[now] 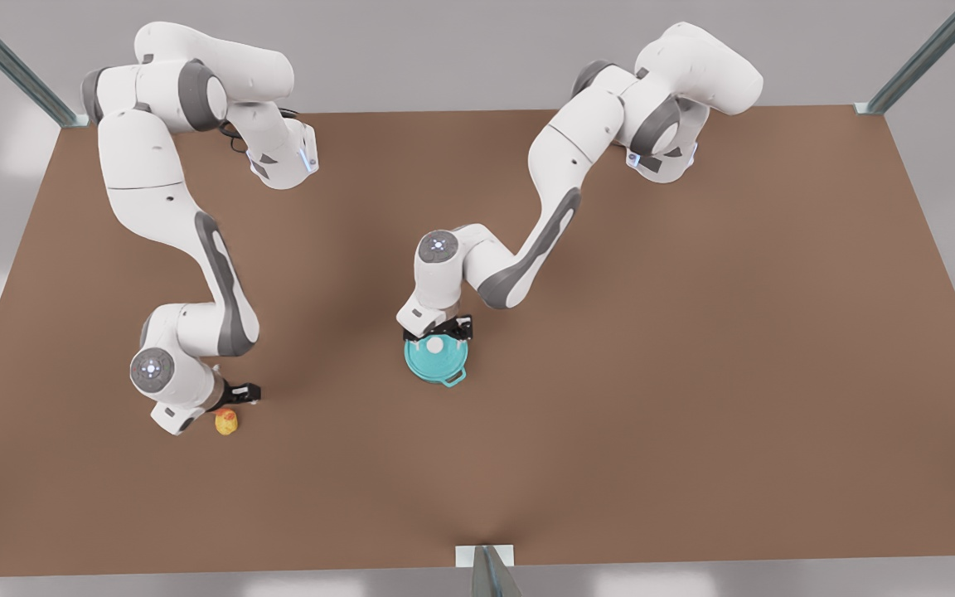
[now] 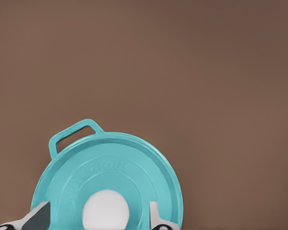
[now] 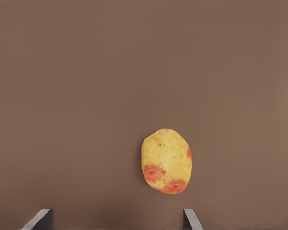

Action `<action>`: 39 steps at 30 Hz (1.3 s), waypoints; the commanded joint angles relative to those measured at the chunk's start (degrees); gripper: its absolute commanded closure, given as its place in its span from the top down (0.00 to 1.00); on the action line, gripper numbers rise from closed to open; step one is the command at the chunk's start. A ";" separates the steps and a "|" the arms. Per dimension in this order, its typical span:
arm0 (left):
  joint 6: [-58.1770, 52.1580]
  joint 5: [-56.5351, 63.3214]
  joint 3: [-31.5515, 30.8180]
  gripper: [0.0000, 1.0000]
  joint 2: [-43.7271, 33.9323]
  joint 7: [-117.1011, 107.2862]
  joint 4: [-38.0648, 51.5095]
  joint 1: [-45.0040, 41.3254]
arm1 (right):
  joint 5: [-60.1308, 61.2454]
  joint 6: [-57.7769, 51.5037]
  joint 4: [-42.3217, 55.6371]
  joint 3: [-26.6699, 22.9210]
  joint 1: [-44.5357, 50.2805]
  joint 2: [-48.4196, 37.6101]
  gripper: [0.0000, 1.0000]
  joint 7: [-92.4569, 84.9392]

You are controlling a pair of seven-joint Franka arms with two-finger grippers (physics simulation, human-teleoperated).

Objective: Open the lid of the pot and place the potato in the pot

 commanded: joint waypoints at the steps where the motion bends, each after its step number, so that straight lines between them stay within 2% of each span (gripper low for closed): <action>1: 0.63 0.43 -0.02 1.00 0.04 -11.13 0.01 -0.02 | 0.27 1.54 -0.17 -0.02 -0.60 -0.42 1.00 -6.32; 3: 0.63 0.43 0.07 0.96 0.04 -11.22 0.09 -0.02 | 0.27 1.45 -1.22 0.07 -0.60 -1.12 1.00 -7.29; 5: 0.63 0.43 0.07 0.81 -0.05 -11.22 0.09 -0.02 | 0.27 1.54 -1.22 0.07 -0.60 -0.95 1.00 -7.29; 8: 0.19 0.43 0.07 0.67 -0.05 -11.13 0.09 -0.02 | 0.18 1.80 -0.87 0.07 -0.78 -0.51 1.00 -7.29; 11: -0.42 0.43 0.07 0.48 -0.40 -11.04 0.18 -0.02 | 0.00 1.80 0.79 -0.02 -1.83 0.02 1.00 -8.95; 14: -2.44 0.43 0.25 0.46 -0.75 -10.95 0.36 -0.20 | 0.01 1.89 1.41 -0.02 -2.71 1.25 1.00 -10.01; 16: -3.15 0.26 2.36 0.46 -2.07 -9.02 0.44 1.64 | 0.01 4.88 1.41 0.07 -2.80 2.92 1.00 -10.01; 19: -1.74 -0.80 -0.63 0.46 -0.93 15.22 0.62 21.50 | -0.08 4.88 1.59 0.07 -2.80 3.18 1.00 -9.92; 20: 2.12 -0.88 -2.74 0.46 1.09 20.24 0.62 25.64 | -0.26 4.88 1.76 0.07 -2.80 3.18 1.00 -9.84; 22: 6.68 -0.88 -3.09 0.46 4.34 20.25 0.62 25.64 | -0.17 4.88 2.12 0.07 -2.80 3.36 1.00 -10.36; 23: 7.31 -0.88 -3.88 0.93 4.52 20.42 0.62 25.64 | -0.17 4.88 3.43 0.07 -2.80 4.67 1.00 -10.45; 24: 5.13 -0.88 -4.50 1.00 3.64 21.21 0.62 25.73 | -0.08 4.88 4.22 0.07 -2.80 5.47 1.00 -10.54; 27: -0.32 -0.97 -4.41 1.00 1.36 25.95 0.62 26.60 | 0.01 4.97 5.01 0.07 -2.80 6.52 1.00 -10.63; 28: -9.81 -0.97 -5.82 1.00 -2.94 30.96 0.62 28.63 | 0.01 4.97 5.98 0.07 -2.80 7.49 1.00 -10.63; 29: -26.84 -1.58 -6.08 1.00 -10.41 44.21 0.62 31.78 | 0.01 4.97 6.16 0.07 -2.80 7.67 1.00 -10.63; 30: -46.80 -7.37 -5.82 1.00 -18.23 57.77 0.45 38.20 | 0.01 4.97 6.42 0.07 -2.71 7.93 1.00 -10.54; 31: -52.29 -11.17 -5.64 1.00 -29.56 57.51 -7.70 43.57 | 0.09 4.97 6.51 0.25 -2.71 8.10 1.00 -10.36; 32: -25.68 -10.73 -5.56 1.00 -46.36 53.30 -33.02 43.92 | 0.09 4.97 6.60 0.33 -2.71 8.10 1.00 -10.28; 34: -25.12 -10.20 -5.73 1.00 -44.79 51.01 -31.20 43.57 | 0.09 4.97 6.60 0.33 -2.71 8.10 0.96 -10.45; 36: -25.47 -10.64 -6.08 1.00 -45.05 51.10 -30.76 43.48 | 0.09 4.97 6.60 0.33 -2.71 8.10 0.89 -10.45; 39: -25.65 -10.64 -6.17 1.00 -44.70 51.10 -30.84 43.31 | 0.09 5.06 6.60 0.33 -2.71 8.54 0.88 -10.19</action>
